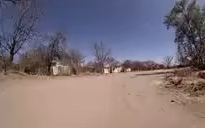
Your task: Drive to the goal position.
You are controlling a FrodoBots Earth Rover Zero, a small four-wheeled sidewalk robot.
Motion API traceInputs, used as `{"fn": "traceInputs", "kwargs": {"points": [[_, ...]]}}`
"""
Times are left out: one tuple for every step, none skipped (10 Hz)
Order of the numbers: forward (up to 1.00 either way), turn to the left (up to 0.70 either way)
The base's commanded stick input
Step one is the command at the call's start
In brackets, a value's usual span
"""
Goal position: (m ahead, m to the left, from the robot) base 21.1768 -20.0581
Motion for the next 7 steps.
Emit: {"fn": "traceInputs", "kwargs": {"points": [[1.0, 0.0], [1.0, 0.0], [1.0, 0.0], [1.0, 0.0], [1.0, 0.0], [1.0, 0.0], [1.0, 0.0]]}}
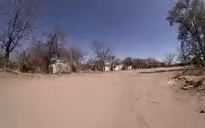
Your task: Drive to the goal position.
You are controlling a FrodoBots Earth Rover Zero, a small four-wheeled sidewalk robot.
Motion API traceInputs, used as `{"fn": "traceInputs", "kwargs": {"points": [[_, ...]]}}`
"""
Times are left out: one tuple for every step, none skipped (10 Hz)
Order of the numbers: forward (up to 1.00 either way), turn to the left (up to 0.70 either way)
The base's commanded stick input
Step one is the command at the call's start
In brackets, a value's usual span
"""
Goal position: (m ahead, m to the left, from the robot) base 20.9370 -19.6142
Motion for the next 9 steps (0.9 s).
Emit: {"fn": "traceInputs", "kwargs": {"points": [[1.0, 0.0], [1.0, -0.19], [1.0, -0.27], [1.0, -0.27], [1.0, -0.27], [1.0, -0.27], [1.0, -0.27], [1.0, -0.1], [1.0, 0.0]]}}
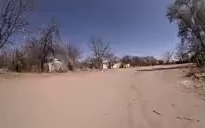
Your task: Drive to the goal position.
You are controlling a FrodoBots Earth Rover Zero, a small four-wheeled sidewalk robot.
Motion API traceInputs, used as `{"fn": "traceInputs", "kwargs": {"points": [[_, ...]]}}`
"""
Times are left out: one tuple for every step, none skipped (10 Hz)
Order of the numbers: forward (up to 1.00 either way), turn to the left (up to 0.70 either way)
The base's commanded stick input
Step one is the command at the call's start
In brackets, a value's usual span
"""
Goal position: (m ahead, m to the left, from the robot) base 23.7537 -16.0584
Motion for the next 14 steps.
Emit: {"fn": "traceInputs", "kwargs": {"points": [[1.0, 0.0], [1.0, 0.0], [1.0, 0.0], [1.0, 0.0], [1.0, 0.0], [1.0, -0.07], [1.0, -0.27], [1.0, -0.27], [1.0, 0.0], [1.0, 0.0], [1.0, 0.0], [1.0, 0.0], [1.0, 0.0], [1.0, 0.0]]}}
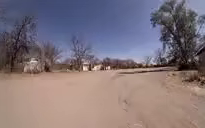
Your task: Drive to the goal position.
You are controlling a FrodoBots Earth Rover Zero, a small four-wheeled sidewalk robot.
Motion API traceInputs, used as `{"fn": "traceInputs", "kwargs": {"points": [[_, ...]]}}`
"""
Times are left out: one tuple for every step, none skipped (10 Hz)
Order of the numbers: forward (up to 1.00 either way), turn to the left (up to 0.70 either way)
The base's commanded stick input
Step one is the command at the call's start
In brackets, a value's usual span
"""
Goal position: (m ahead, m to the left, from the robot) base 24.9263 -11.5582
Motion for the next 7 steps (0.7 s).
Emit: {"fn": "traceInputs", "kwargs": {"points": [[1.0, -0.18], [1.0, -0.27], [1.0, -0.27], [1.0, -0.27], [1.0, -0.27], [1.0, -0.27], [1.0, -0.27]]}}
